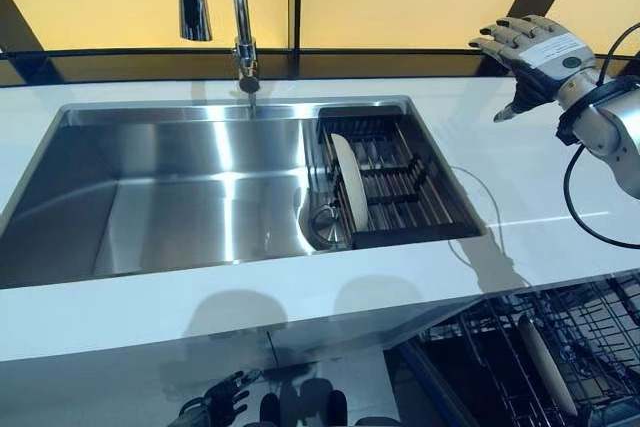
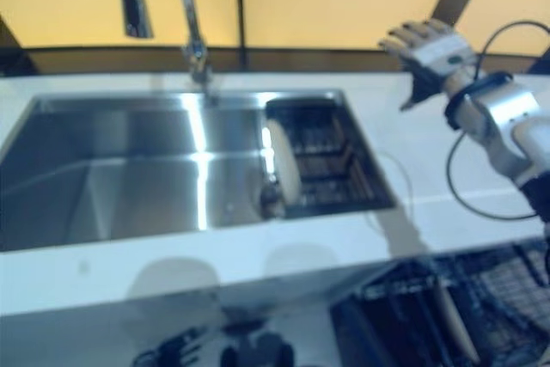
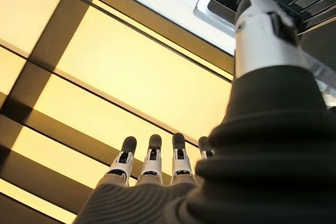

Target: Take plates into dishwasher

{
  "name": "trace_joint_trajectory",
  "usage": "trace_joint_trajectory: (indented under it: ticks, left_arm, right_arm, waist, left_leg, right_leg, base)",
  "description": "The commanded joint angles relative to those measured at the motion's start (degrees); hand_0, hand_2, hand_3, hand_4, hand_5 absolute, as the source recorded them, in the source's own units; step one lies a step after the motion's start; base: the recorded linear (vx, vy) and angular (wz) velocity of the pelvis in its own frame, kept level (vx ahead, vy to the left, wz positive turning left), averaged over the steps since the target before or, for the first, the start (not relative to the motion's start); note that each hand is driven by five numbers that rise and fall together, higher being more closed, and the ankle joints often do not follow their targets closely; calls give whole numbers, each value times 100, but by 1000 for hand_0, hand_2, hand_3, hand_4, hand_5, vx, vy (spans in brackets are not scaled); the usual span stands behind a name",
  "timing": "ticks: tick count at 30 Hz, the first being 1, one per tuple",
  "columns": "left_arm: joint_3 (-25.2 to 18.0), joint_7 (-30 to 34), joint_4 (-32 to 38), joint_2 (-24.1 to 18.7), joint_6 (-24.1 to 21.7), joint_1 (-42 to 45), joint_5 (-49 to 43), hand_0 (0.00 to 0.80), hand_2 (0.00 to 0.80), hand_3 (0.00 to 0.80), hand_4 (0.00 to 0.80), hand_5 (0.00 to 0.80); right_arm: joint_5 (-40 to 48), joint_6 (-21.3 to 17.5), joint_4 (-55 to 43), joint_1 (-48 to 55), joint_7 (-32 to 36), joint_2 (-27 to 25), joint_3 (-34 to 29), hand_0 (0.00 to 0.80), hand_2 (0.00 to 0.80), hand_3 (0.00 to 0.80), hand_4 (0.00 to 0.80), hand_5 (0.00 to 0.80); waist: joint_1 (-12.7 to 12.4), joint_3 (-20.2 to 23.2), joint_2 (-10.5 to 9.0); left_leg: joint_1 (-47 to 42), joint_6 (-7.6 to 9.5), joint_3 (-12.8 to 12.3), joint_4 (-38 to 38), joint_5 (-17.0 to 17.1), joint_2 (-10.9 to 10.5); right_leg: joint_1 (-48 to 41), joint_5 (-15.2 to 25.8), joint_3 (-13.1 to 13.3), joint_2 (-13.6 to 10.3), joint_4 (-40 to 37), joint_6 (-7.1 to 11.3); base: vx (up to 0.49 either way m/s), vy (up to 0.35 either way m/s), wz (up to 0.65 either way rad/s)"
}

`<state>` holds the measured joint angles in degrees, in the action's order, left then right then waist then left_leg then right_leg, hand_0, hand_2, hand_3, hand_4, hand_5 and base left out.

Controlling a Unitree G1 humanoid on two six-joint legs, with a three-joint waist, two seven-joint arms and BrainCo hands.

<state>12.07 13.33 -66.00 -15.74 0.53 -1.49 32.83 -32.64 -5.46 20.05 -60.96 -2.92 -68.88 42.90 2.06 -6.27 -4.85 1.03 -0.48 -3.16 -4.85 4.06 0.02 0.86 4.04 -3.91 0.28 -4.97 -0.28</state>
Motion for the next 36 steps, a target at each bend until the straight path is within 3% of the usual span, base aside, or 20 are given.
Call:
trace_joint_trajectory:
  ticks: [1,18,36]
  left_arm:
    - [-62,0,-18,-43,-194,-179,187,0,0,0,0,0]
    - [-62,18,33,-16,-309,-211,308,0,0,0,0,0]
    - [-118,38,18,-9,-345,-274,360,0,0,0,0,0]
  right_arm:
    - [-179,-39,136,-680,-139,-7,191,0,0,0,0,0]
    - [-646,2,-138,-1130,-115,362,528,0,0,0,0,0]
    - [-836,-254,-607,-1759,400,558,1066,0,0,0,0,0]
  waist:
    - [-200,-61,-130]
    - [-347,-221,-97]
    - [-462,-282,-169]
  left_leg:
    - [-31,-187,76,-15,-93,119]
    - [178,-202,197,-15,-11,69]
    - [295,-219,243,-15,27,53]
  right_leg:
    - [24,155,32,-218,-3,468]
    - [143,170,-138,-257,-3,464]
    - [210,184,-255,-278,-3,476]
  base:
    - [-15,-2,8]
    - [-15,-1,6]
    - [-4,4,4]
